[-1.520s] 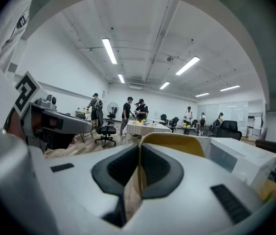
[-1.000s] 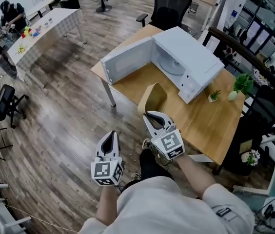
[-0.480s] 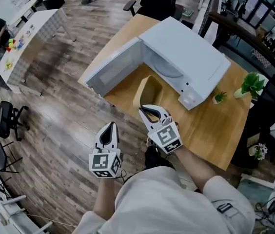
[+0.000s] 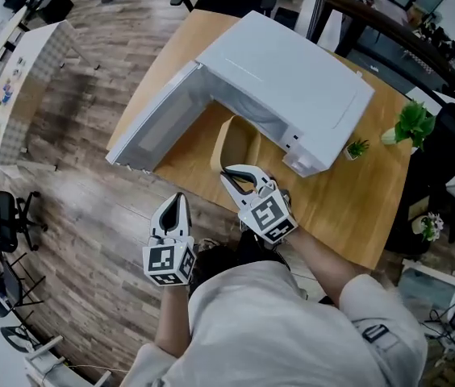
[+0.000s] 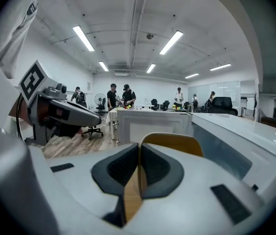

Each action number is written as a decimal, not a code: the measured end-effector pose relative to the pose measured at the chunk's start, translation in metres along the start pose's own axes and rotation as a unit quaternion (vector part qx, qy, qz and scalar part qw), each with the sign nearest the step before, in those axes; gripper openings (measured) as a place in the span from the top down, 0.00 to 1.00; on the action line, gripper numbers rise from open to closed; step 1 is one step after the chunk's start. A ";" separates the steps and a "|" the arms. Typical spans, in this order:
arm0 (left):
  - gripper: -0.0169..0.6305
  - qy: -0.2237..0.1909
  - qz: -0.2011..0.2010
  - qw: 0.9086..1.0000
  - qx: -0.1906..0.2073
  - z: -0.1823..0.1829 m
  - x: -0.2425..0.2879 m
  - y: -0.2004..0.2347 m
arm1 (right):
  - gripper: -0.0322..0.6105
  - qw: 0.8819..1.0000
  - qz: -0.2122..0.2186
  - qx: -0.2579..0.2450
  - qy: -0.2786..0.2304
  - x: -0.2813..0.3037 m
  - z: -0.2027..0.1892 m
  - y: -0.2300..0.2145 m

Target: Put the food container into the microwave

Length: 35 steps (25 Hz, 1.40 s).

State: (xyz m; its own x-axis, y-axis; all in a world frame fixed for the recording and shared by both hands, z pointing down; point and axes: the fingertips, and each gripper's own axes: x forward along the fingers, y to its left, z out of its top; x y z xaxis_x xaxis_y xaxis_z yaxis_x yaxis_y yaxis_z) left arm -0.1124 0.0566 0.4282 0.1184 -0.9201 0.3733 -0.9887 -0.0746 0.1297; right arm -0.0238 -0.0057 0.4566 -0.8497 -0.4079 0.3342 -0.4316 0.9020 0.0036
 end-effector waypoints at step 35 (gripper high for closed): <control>0.95 0.113 -0.260 0.959 0.032 -0.030 0.168 0.036 | 0.91 0.974 -0.167 -0.002 0.157 0.053 -0.055 -0.035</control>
State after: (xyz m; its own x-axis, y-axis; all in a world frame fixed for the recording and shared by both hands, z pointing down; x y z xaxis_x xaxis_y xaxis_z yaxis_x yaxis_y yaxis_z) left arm -0.1258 -0.0888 0.5234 0.6056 -0.6469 0.4635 -0.7940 -0.5297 0.2982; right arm -0.0367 -0.0509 0.5260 -0.5283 -0.6157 0.5847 -0.6656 0.7278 0.1649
